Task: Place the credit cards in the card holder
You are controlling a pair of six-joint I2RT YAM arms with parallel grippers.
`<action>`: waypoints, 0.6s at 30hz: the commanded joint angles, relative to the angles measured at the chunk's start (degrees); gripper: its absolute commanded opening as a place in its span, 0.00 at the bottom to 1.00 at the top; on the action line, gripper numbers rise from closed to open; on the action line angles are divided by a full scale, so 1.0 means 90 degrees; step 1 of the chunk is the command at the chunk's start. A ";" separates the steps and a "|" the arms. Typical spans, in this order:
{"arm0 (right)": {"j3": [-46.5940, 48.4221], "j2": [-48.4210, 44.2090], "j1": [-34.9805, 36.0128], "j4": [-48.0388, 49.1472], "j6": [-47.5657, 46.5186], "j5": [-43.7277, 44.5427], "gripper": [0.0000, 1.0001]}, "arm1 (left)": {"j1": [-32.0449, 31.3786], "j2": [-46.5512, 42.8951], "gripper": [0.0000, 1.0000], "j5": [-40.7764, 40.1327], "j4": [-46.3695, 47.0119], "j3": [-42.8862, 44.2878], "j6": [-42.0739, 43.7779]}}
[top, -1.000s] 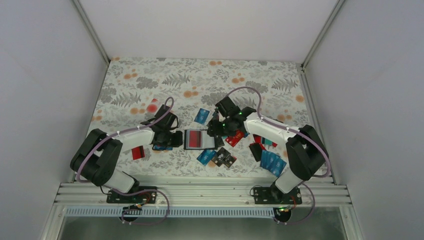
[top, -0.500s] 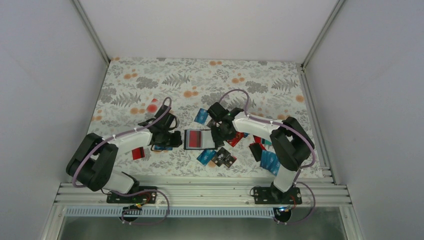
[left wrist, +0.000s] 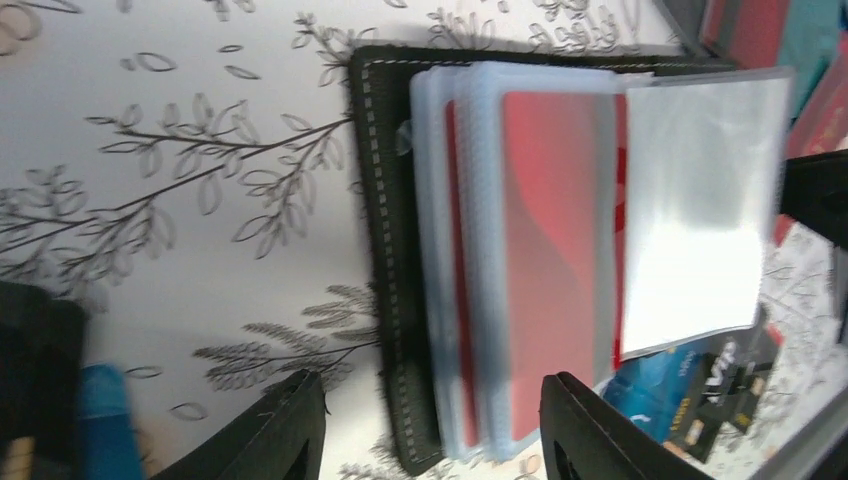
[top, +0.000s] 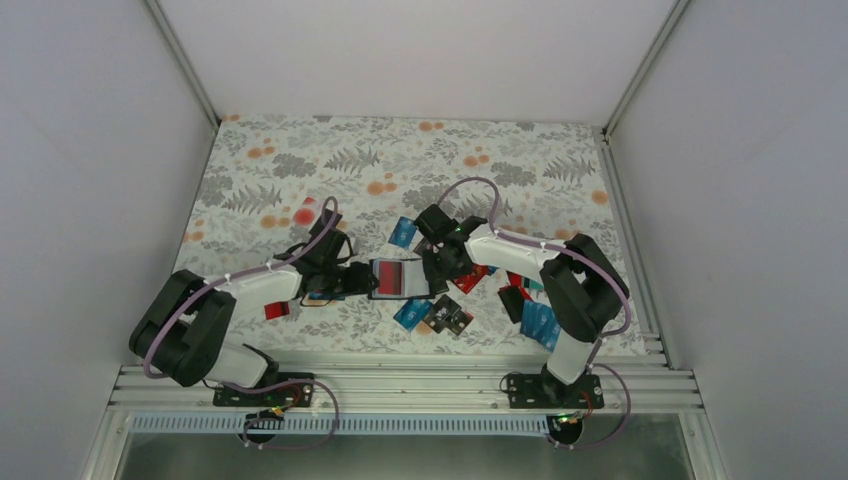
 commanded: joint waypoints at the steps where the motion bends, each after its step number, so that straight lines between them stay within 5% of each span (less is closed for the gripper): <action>1: -0.0133 -0.0152 0.0069 0.0286 0.0062 -0.0132 0.04 | 0.0013 0.0231 0.56 0.0471 0.0641 -0.0130 -0.0238; 10: -0.0291 -0.0138 0.0078 0.0632 0.0073 -0.0581 0.04 | 0.0011 0.0719 0.61 0.1094 0.1368 -0.0258 -0.0336; 18: -0.0448 -0.0133 0.0108 0.0742 0.0107 -0.0639 0.04 | 0.0013 0.0128 0.61 0.1364 0.1389 0.0115 -0.0306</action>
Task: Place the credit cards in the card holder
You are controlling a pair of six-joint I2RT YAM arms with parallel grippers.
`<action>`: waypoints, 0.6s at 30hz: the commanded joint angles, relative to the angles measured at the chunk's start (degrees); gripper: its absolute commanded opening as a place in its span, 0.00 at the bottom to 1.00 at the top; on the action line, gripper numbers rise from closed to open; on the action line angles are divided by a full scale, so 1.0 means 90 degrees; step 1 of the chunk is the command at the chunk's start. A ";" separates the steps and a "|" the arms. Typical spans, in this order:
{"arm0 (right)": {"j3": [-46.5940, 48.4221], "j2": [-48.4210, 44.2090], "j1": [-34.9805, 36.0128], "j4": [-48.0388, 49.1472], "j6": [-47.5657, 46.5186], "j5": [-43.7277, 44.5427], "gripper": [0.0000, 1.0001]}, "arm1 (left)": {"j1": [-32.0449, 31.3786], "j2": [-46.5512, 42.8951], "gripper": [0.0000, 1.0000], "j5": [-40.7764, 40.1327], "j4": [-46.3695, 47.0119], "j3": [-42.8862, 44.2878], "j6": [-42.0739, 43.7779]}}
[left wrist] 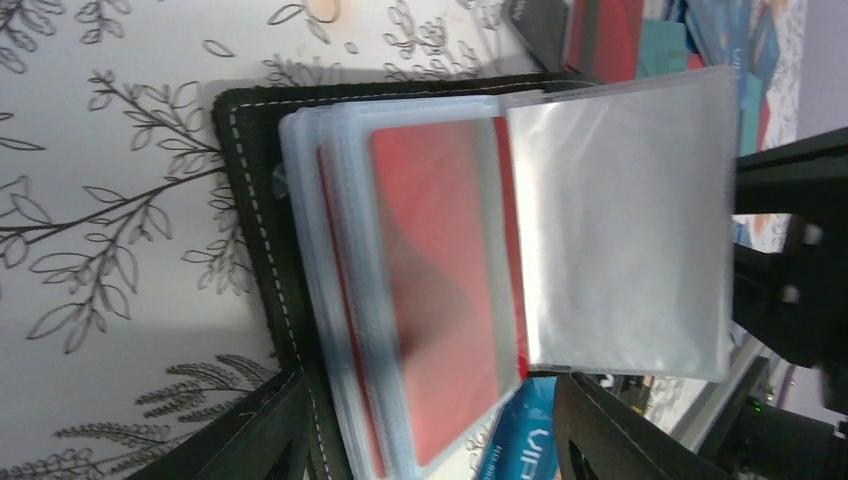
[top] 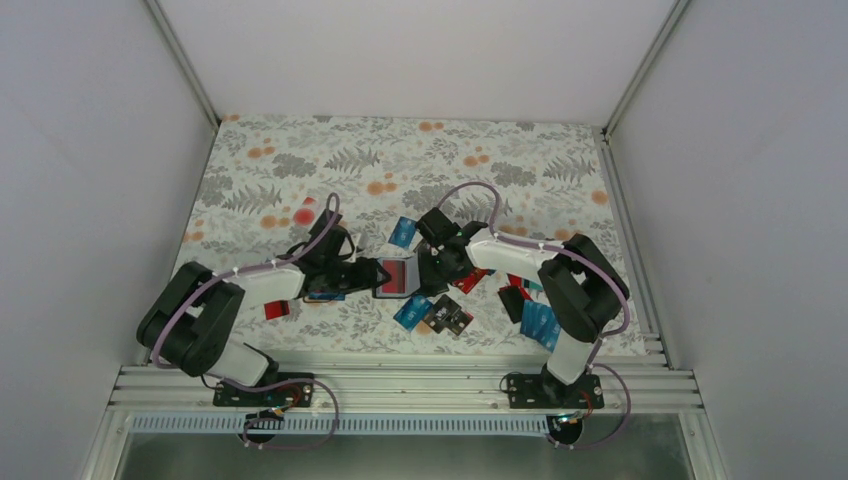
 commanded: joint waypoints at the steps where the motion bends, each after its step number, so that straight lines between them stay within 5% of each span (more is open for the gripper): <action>1: -0.0145 -0.0121 0.0117 0.0198 0.0104 -0.0233 0.04 | -0.0029 -0.0355 0.60 0.0470 0.0078 0.0309 0.0013; 10: -0.0175 -0.0062 0.0127 0.0286 0.0111 -0.0250 0.04 | -0.0072 -0.0579 0.55 0.0795 0.0035 0.0678 0.0023; 15: -0.0199 -0.0076 0.0127 0.0273 0.0140 -0.0192 0.04 | -0.0058 -0.0487 0.57 -0.1015 -0.1900 0.1090 0.0420; 18: -0.0223 -0.0122 0.0130 0.0321 0.0132 -0.0250 0.04 | -0.0035 -0.0284 0.66 -0.1181 -0.1945 0.0826 0.0396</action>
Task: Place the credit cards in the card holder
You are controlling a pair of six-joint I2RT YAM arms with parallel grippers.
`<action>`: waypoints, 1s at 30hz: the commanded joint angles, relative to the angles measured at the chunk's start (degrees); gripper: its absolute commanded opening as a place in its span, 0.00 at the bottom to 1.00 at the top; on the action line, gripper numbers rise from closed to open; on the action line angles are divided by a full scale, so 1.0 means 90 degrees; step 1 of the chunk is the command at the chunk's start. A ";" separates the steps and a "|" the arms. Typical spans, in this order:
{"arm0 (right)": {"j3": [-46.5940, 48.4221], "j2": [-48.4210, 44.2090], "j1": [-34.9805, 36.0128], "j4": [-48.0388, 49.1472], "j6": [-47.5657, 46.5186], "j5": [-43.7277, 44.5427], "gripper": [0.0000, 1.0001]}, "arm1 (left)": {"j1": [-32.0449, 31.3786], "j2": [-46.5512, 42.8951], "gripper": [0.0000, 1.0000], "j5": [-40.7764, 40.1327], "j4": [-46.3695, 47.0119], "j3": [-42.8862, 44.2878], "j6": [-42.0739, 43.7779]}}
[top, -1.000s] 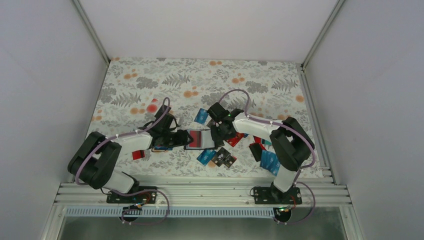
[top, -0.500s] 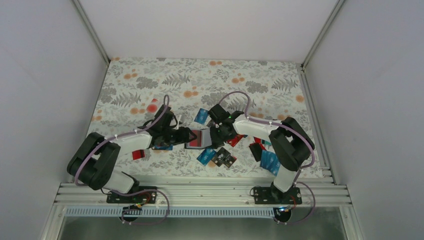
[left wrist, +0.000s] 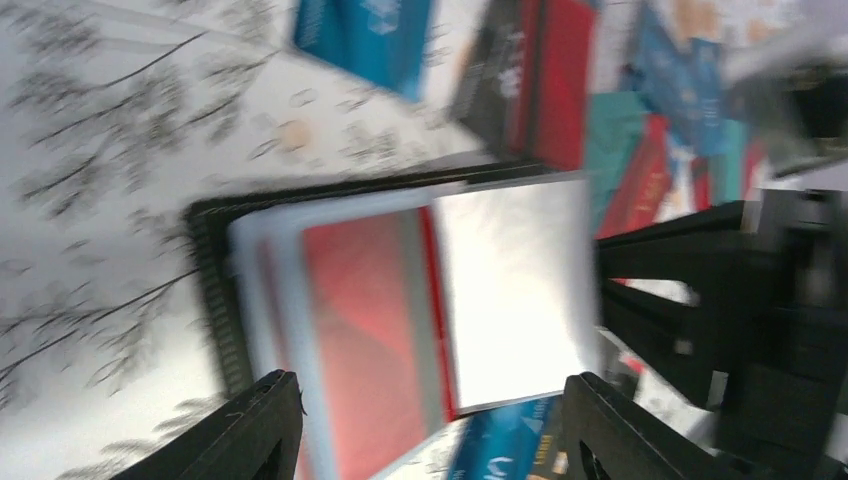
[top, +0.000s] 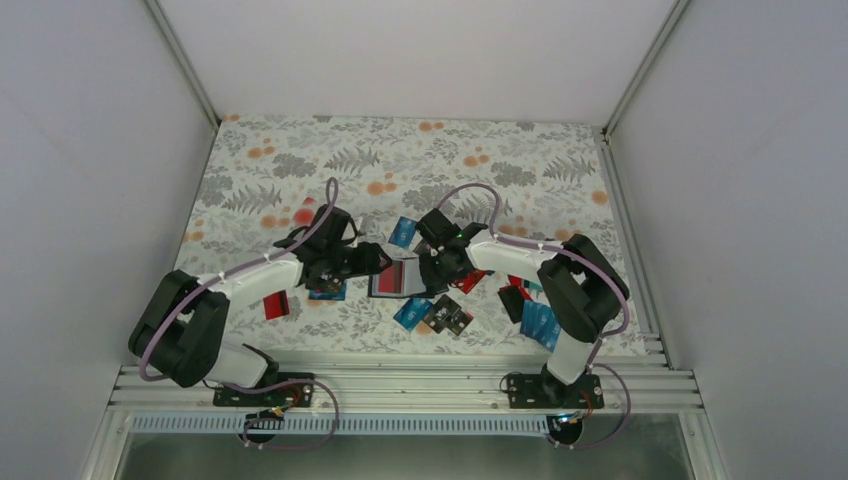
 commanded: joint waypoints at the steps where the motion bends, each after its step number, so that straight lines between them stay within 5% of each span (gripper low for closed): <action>1: -0.0127 -0.0123 0.0118 0.0122 0.0084 -0.0145 0.04 | 0.0029 0.0258 0.67 -0.0722 -0.0703 -0.0263 0.0128; 9: -0.0185 0.0049 0.0190 0.0378 0.0125 -0.0418 0.04 | 0.0028 0.0626 0.81 0.0007 0.0377 -0.0778 -0.0058; 16: -0.0134 0.0363 0.0281 0.0541 0.0172 -0.0509 0.04 | 0.0020 0.0832 0.82 0.0988 0.1475 -0.0914 -0.0371; 30: -0.0078 0.0614 0.0322 0.0648 0.0177 -0.0497 0.04 | -0.0034 -0.0016 0.81 0.1666 0.1945 -0.0442 -0.0735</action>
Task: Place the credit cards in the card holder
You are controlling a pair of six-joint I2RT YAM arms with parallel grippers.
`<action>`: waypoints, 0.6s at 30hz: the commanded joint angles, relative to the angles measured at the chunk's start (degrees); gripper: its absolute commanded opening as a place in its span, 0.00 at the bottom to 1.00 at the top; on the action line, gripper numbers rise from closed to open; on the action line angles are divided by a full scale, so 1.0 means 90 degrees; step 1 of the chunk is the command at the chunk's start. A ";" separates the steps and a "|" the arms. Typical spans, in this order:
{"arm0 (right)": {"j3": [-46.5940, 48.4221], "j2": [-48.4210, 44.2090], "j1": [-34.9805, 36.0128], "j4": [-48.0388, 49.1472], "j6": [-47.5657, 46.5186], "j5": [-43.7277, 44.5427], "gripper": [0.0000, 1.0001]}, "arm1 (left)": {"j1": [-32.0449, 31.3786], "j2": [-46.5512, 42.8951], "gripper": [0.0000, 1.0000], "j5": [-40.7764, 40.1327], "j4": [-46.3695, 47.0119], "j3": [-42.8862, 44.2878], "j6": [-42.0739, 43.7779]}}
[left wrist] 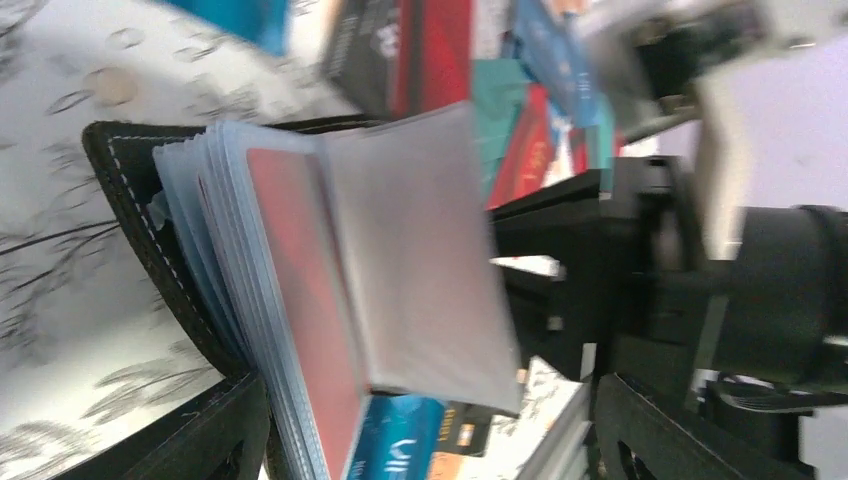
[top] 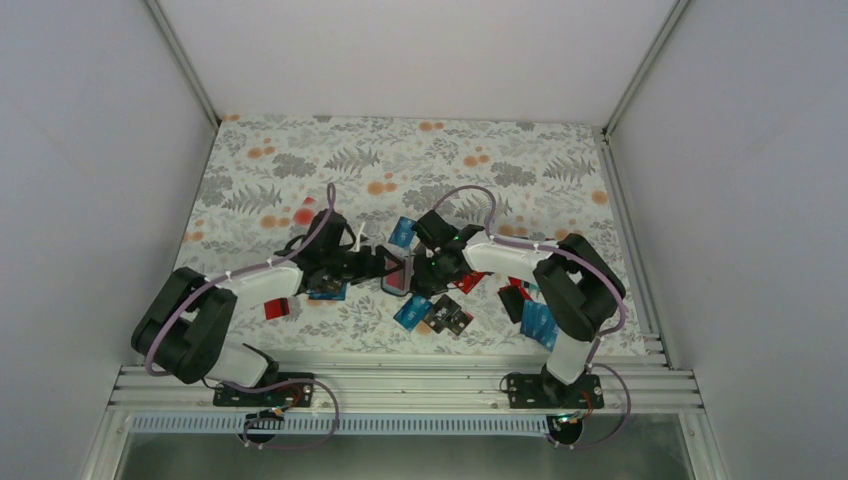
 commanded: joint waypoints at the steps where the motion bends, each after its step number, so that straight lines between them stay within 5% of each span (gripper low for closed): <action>1: -0.0054 0.0485 0.0209 0.0337 0.0066 -0.0265 0.04 | -0.0133 -0.0199 0.81 0.0601 0.0610 0.0288 -0.0150; 18: -0.0428 -0.0084 0.0013 0.0299 0.0206 0.0019 0.04 | -0.0889 0.0985 0.76 0.0517 0.1320 0.0767 -0.0463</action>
